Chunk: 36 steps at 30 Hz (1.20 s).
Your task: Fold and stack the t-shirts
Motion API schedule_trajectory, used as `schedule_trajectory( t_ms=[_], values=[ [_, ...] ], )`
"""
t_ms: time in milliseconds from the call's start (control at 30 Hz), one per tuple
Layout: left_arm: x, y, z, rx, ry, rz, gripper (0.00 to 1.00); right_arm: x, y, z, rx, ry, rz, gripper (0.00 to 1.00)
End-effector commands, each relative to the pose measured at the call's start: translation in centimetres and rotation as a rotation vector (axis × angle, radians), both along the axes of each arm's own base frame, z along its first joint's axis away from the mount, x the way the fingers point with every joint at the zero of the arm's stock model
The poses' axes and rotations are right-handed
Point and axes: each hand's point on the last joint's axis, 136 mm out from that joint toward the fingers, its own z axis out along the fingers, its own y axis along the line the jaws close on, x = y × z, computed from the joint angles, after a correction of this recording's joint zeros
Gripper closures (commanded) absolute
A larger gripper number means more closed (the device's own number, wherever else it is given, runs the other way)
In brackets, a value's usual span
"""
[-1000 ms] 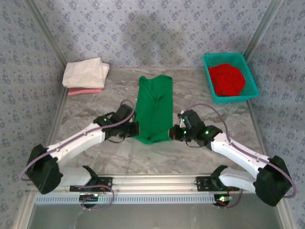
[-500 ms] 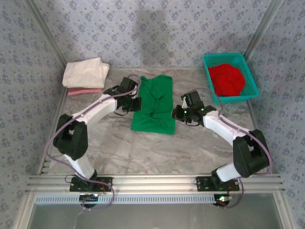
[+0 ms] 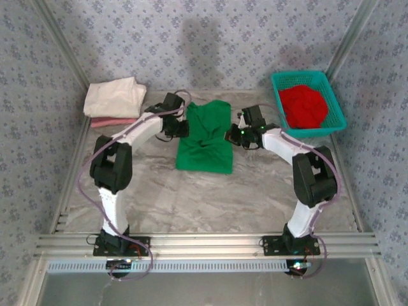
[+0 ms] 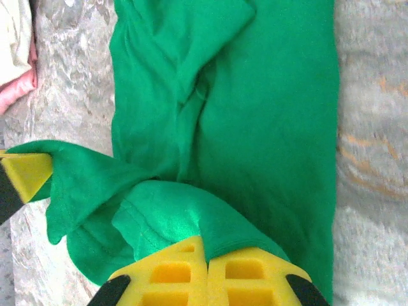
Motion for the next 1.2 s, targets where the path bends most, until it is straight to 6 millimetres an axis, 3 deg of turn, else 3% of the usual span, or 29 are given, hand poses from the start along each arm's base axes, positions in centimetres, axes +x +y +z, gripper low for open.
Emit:
schedule_trajectory(
  t_ms=[0,67,133,200,300,400,567,667,800,1033,1167],
  values=[
    [4.0,1.0,0.7,0.046,-0.049,0.017,0.57,3.9,0.1,1.6,0.046,-0.051,0.005,0.69],
    [5.7,1.4,1.9,0.062,-0.068,0.036,0.51,5.7,-0.4,2.6,0.048,-0.054,-0.014,0.57],
    [6.5,1.3,4.6,0.053,-0.119,0.044,0.49,6.4,-0.9,3.6,0.058,-0.067,-0.03,0.57],
    [6.0,1.5,7.1,0.038,-0.171,0.048,0.49,6.0,-1.4,4.7,0.07,-0.102,-0.041,0.62],
    [3.2,1.9,7.7,0.003,-0.222,0.057,0.49,3.7,-1.0,4.6,0.077,-0.136,-0.012,0.63],
    [-0.4,1.9,5.6,-0.059,-0.232,0.048,0.51,0.1,0.1,1.6,0.079,-0.116,0.036,0.63],
    [-3.8,0.8,0.3,-0.08,-0.15,-0.02,0.58,-3.1,1.9,-1.5,0.065,-0.097,0.091,0.82],
    [-3.8,-0.4,-1.8,-0.084,-0.108,-0.046,0.62,-2.9,2.6,-2.9,0.036,-0.074,0.094,0.92],
    [-4.0,-1.3,-4.6,-0.086,-0.074,-0.024,0.66,-2.0,2.8,-5.0,0.016,-0.039,0.061,0.96],
    [-8.3,1.5,-10.5,-0.072,0.027,0.126,0.63,-4.8,2.0,-9.8,-0.034,0.053,0.067,0.95],
    [-11.0,2.4,-11.8,-0.068,0.075,0.154,0.64,-6.9,1.9,-10.8,-0.023,0.101,0.078,0.96]
  ],
)
